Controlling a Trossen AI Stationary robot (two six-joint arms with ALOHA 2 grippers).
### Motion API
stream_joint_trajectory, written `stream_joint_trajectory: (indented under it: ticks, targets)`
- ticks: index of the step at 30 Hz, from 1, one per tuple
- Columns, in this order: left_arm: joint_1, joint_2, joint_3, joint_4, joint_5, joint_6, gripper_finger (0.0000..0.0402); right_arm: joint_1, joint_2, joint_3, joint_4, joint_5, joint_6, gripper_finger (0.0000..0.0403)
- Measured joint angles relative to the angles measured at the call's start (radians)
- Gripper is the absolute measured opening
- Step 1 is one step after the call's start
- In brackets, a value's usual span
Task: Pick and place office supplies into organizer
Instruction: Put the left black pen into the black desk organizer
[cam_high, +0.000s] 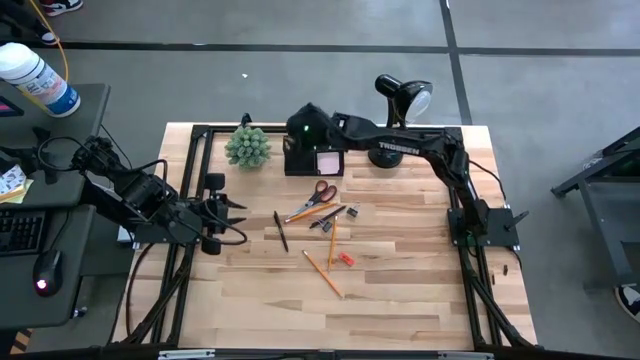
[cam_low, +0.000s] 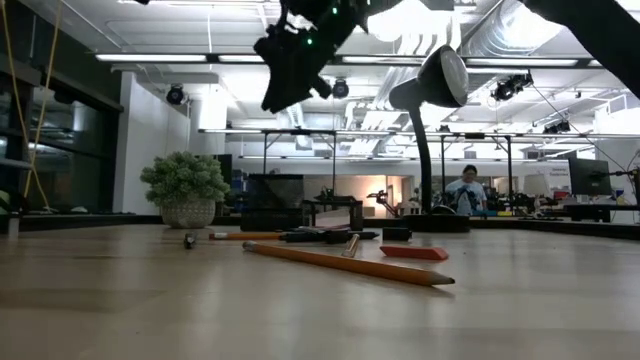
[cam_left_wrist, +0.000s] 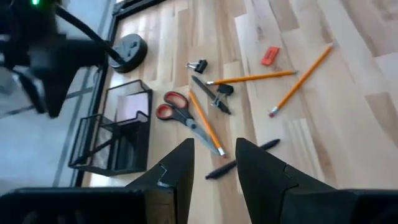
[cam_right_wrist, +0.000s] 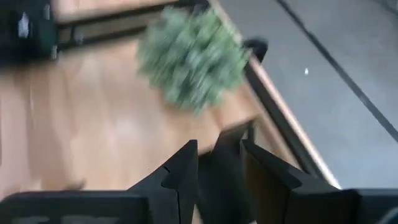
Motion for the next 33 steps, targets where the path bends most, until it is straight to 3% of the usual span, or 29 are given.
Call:
stream_joint_trajectory:
  ticks: [7,17,21,28,33]
  targets:
    - [0.000,0.000,0.000,-0.077,0.002,-0.033,0.0106,0.088,0.000,0.003,-0.227,0.026,-0.001,0.0113]
    - [0.000,0.000,0.000,-0.095,0.001,-0.030,0.0106,0.224,-0.084,-0.095,-0.304,0.047,0.014,0.0112]
    - [0.000,0.000,0.000,-0.091,0.002,-0.033,0.0106,0.253,-0.188,-0.238,-0.276,0.067,0.068,0.0112]
    - [0.000,0.000,0.000,-0.079,0.001,-0.034,0.0106,0.284,-0.484,-0.621,-0.088,0.086,0.234,0.0113]
    - [0.000,0.000,0.000,-0.020,0.001,-0.005,0.0106,0.341,-0.680,-0.818,-0.016,0.139,0.336,0.0112]
